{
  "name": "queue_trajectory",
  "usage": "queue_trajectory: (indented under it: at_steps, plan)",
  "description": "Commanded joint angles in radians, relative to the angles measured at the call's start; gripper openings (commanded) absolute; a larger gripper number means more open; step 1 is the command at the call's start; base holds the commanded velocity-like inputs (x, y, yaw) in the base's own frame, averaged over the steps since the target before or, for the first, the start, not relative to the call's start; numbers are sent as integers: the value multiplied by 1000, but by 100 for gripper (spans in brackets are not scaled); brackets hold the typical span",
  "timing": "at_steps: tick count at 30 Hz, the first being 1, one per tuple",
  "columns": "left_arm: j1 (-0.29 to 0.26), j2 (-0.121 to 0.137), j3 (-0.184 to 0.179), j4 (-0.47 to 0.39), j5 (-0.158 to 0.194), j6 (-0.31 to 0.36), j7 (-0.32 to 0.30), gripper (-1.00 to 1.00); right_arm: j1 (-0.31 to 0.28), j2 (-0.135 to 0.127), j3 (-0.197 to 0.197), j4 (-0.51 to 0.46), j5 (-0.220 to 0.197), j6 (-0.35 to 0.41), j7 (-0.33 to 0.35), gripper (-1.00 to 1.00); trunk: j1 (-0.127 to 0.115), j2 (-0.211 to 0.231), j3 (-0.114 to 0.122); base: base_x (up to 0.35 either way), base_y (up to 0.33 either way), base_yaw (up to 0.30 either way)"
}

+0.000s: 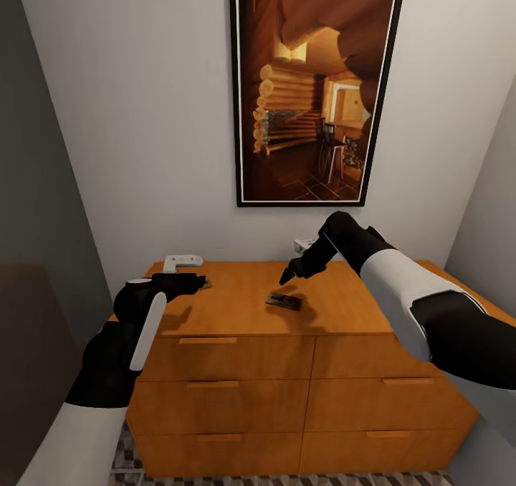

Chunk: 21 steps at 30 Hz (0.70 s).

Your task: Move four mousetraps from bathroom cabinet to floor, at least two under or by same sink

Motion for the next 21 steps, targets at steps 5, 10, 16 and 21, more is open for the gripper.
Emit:
queue_trajectory:
  at_steps: [5,10,16,21]
  plan:
    - [-1,0,-1,-1,11,5,10,100,-1,-2,0,-2,12,2,11,100,0,-1,-1,0,0,0]
    - [-1,0,-1,0,12,6,10,100,-1,-3,1,-2,12,2,10,100,0,-1,-1,0,0,0]
    - [-1,-1,-1,-1,12,6,10,100,-1,-4,1,-2,12,2,10,100,0,-1,-1,0,0,0]
    - [-1,-1,-1,-1,12,6,10,100,-1,-4,1,-2,12,2,11,100,0,-1,-1,0,0,0]
